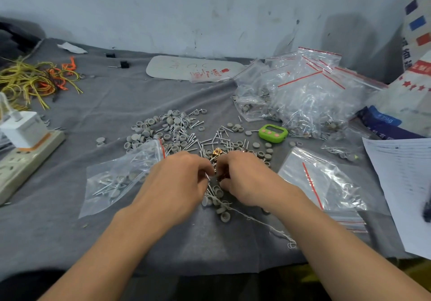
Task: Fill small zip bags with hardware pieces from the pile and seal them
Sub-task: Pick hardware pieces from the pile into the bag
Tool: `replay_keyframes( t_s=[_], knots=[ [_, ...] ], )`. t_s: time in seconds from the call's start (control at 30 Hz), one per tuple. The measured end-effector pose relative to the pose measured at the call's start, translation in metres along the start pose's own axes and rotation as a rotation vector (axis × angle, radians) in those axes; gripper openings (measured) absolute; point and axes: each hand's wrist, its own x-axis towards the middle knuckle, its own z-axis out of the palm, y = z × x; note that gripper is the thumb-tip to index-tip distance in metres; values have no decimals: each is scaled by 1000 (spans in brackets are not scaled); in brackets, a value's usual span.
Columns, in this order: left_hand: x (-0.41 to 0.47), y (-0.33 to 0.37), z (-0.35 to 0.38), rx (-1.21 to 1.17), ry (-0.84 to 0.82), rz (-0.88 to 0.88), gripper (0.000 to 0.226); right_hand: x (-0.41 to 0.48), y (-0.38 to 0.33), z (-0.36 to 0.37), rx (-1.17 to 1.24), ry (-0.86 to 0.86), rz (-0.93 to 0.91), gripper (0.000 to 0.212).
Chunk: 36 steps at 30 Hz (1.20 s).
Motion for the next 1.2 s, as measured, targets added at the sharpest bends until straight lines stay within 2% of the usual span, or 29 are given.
replay_keyframes(
  t_s=[0.17, 0.3, 0.37, 0.53, 0.7, 0.77, 0.93, 1.1, 1.2],
  knots=[
    [-2, 6, 5, -83, 51, -18, 27, -5, 10, -5, 191, 112, 23, 20],
    [-3, 6, 9, -265, 80, -37, 42, -11, 5, -13, 732, 114, 40, 20],
    [-3, 7, 9, -360, 135, -47, 41, -13, 0, -14, 956, 122, 68, 21],
    [-4, 10, 4, -407, 273, -65, 36, -14, -11, -14, 1252, 81, 217, 22],
    [-7, 15, 0, -427, 317, -77, 38, -13, -16, -12, 1215, 125, 202, 22],
    [-7, 14, -1, -409, 300, -64, 32, -13, -17, -11, 1214, 139, 214, 25],
    [-7, 12, -3, -312, 307, -34, 25, -11, -19, -7, 1215, 76, 195, 33],
    [-7, 5, -6, -309, 258, 11, 24, -13, -17, -13, 954, 74, 63, 17],
    [-7, 3, -11, -293, 202, 43, 31, -15, -13, -20, 820, 65, -1, 13]
  ],
)
